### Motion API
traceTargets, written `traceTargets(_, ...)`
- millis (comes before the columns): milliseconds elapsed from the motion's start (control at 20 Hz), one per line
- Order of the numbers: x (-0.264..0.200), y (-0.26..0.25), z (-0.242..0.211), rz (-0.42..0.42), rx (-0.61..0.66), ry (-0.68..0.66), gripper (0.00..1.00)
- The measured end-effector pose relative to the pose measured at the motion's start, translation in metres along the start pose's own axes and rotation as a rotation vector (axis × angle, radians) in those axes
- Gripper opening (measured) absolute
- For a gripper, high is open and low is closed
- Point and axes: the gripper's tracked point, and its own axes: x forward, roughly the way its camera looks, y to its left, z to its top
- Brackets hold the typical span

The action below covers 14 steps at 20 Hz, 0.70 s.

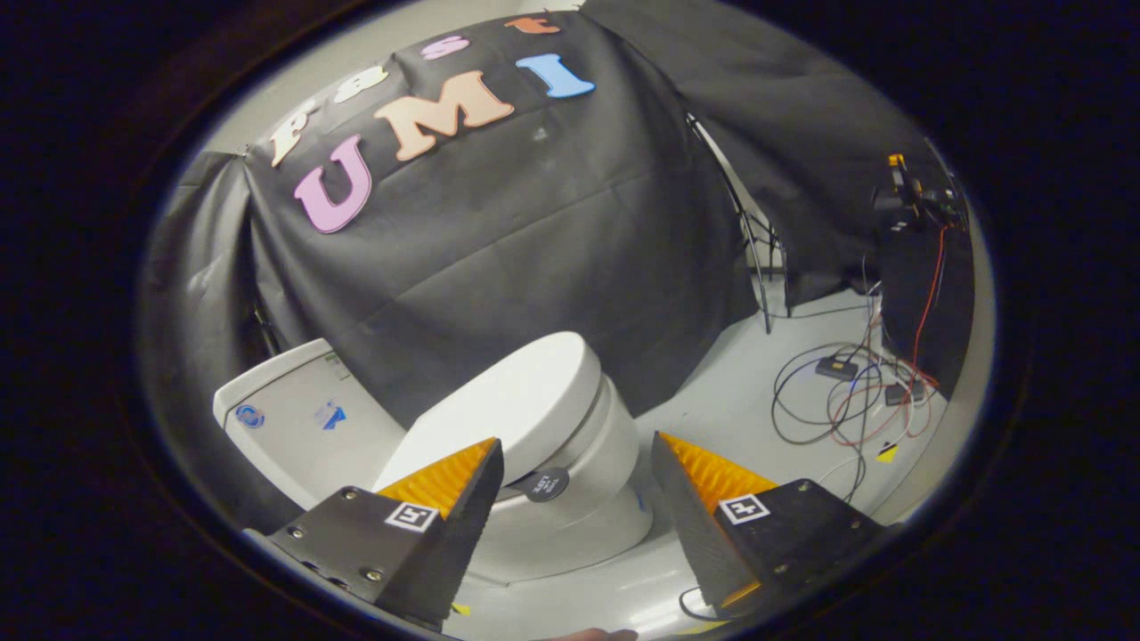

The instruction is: Open the toilet lid.

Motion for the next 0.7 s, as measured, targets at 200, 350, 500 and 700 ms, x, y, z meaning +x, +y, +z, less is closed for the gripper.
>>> traceTargets(200,0.021,0.003,-0.021,0.001,0.09,0.049,0.98)
traceTargets(350,0.039,0.015,-0.043,0.036,0.203,0.103,0.97)
traceTargets(500,0.057,0.012,-0.072,0.009,0.336,0.159,0.97)
traceTargets(700,0.073,0.014,-0.074,0.01,0.411,0.134,0.91)
